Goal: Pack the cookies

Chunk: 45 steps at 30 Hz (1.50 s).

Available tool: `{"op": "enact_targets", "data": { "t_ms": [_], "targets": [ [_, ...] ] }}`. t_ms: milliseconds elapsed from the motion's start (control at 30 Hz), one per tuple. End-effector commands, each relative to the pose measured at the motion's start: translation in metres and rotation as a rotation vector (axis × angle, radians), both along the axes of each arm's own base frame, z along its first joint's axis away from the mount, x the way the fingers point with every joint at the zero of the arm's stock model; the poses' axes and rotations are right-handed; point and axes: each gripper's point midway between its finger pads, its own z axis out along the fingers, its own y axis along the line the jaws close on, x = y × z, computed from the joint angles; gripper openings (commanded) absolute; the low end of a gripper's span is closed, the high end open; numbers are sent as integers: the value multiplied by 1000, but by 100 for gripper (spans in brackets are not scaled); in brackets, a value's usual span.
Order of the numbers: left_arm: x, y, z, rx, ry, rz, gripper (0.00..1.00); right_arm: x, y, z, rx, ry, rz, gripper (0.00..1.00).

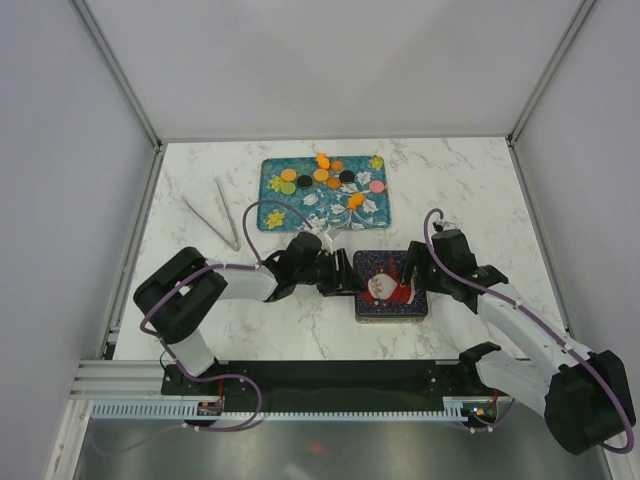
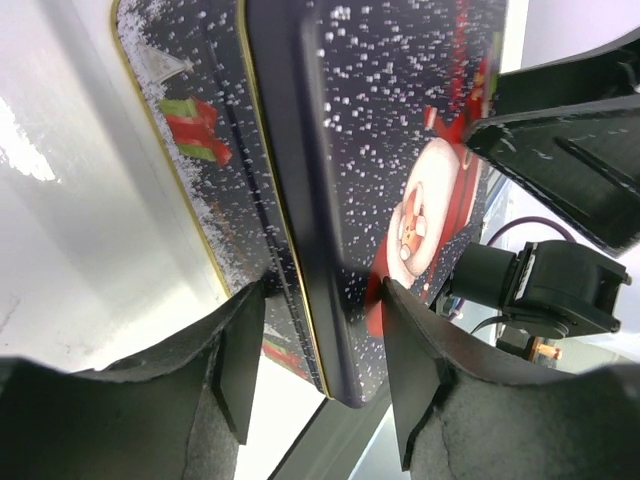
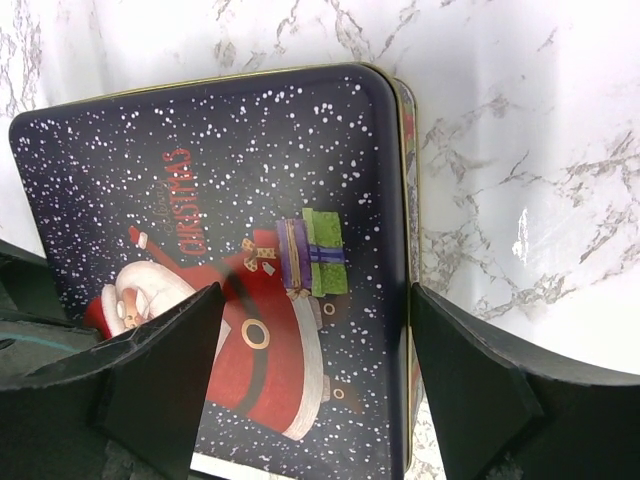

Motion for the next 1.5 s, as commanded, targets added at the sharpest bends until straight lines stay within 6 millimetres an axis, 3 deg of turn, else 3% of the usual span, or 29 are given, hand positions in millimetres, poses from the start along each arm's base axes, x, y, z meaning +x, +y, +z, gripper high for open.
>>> {"op": "enact_targets", "data": {
  "t_ms": [0, 400, 533, 667, 800, 1033, 1200, 1467],
  "targets": [
    [-3, -8, -6, 4, -1, -5, 54, 13, 16, 25, 29, -61, 45, 84],
    [-13, -9, -17, 2, 31, -7, 48, 8, 22, 3, 4, -14, 86, 85],
    [-19, -9, -9, -10, 16, -10, 48, 12, 17, 10, -30, -40, 83, 88],
    [-33, -15, -1, -17, 9, -22, 48, 24, 28, 28, -22, -70, 153, 89],
    [-40, -13, 2, -12, -2, -7, 53, 31, 34, 33, -34, -79, 203, 90],
    [-31, -1, 21, 18, -77, 38, 67, 42, 32, 39, -81, -106, 221, 94],
    [-24, 4, 40, 29, -129, 51, 71, 49, 31, 37, -102, -103, 226, 94],
    [-6, 30, 41, 112, -162, 132, 77, 71, 31, 51, -129, -146, 228, 97]
  ]
}}
